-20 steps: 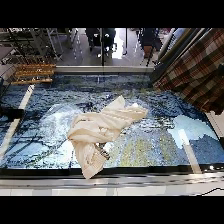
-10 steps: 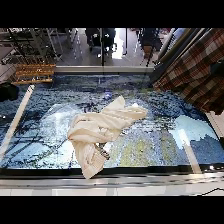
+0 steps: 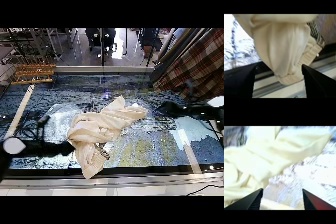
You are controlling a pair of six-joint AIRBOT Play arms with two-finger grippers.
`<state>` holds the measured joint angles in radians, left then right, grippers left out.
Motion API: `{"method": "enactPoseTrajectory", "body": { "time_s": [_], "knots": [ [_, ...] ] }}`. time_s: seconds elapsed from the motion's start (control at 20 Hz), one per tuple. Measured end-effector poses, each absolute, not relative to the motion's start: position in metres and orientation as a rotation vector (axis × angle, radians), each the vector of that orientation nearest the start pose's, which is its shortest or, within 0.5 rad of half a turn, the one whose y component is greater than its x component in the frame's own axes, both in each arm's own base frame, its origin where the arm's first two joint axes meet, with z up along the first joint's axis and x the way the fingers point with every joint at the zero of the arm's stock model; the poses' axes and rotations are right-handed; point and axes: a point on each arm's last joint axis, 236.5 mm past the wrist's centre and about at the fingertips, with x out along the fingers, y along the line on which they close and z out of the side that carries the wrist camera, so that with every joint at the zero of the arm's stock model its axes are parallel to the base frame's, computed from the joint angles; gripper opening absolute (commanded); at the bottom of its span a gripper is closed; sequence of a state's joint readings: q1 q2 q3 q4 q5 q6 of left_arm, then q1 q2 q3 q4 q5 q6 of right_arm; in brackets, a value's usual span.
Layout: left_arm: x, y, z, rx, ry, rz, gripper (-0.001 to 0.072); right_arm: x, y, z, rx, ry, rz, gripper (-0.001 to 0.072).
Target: Fold the clothes and pants, and hang the long-sleeved shirts on hangers.
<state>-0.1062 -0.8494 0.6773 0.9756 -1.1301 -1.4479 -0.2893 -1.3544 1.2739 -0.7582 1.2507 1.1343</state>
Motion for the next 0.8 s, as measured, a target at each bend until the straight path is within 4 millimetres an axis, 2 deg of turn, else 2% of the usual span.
{"method": "enactPoseTrajectory", "body": {
  "time_s": [0.1, 0.15, 0.35, 0.4, 0.5, 0.55, 0.65, 0.7, 0.75, 0.8],
  "knots": [
    [0.227, -0.178, -0.012, -0.382, 1.36, -0.51, 0.0595, 0.42, 0.075, 0.053, 0.518, 1.112, 0.531, 0.0618],
    [0.219, -0.189, -0.022, -0.381, 1.398, -0.52, 0.0595, 0.416, 0.087, 0.039, 0.517, 1.157, 0.551, 0.0691],
    [0.2, -0.209, -0.061, -0.394, 1.533, -0.476, 0.0571, 0.398, 0.132, -0.013, 0.352, 1.292, 0.629, 0.0701],
    [0.201, -0.21, -0.068, -0.401, 1.548, -0.457, 0.0451, 0.399, 0.14, -0.022, 0.292, 1.289, 0.632, 0.07],
    [0.205, -0.213, -0.077, -0.421, 1.55, -0.422, 0.0091, 0.411, 0.154, -0.039, 0.157, 1.256, 0.625, 0.07],
    [0.208, -0.213, -0.08, -0.429, 1.544, -0.409, 0.0023, 0.418, 0.16, -0.046, 0.087, 1.238, 0.62, 0.07],
    [0.214, -0.215, -0.081, -0.437, 1.529, -0.4, 0.0022, 0.435, 0.167, -0.061, -0.024, 1.223, 0.595, 0.0699],
    [0.218, -0.217, -0.079, -0.438, 1.516, -0.401, 0.0022, 0.443, 0.17, -0.068, -0.073, 1.224, 0.587, 0.0667],
    [0.222, -0.218, -0.076, -0.438, 1.507, -0.407, 0.0022, 0.45, 0.174, -0.075, -0.111, 1.232, 0.585, 0.0515],
    [0.225, -0.219, -0.071, -0.434, 1.498, -0.417, 0.0022, 0.452, 0.178, -0.081, -0.14, 1.25, 0.591, 0.0397]
  ]
}}
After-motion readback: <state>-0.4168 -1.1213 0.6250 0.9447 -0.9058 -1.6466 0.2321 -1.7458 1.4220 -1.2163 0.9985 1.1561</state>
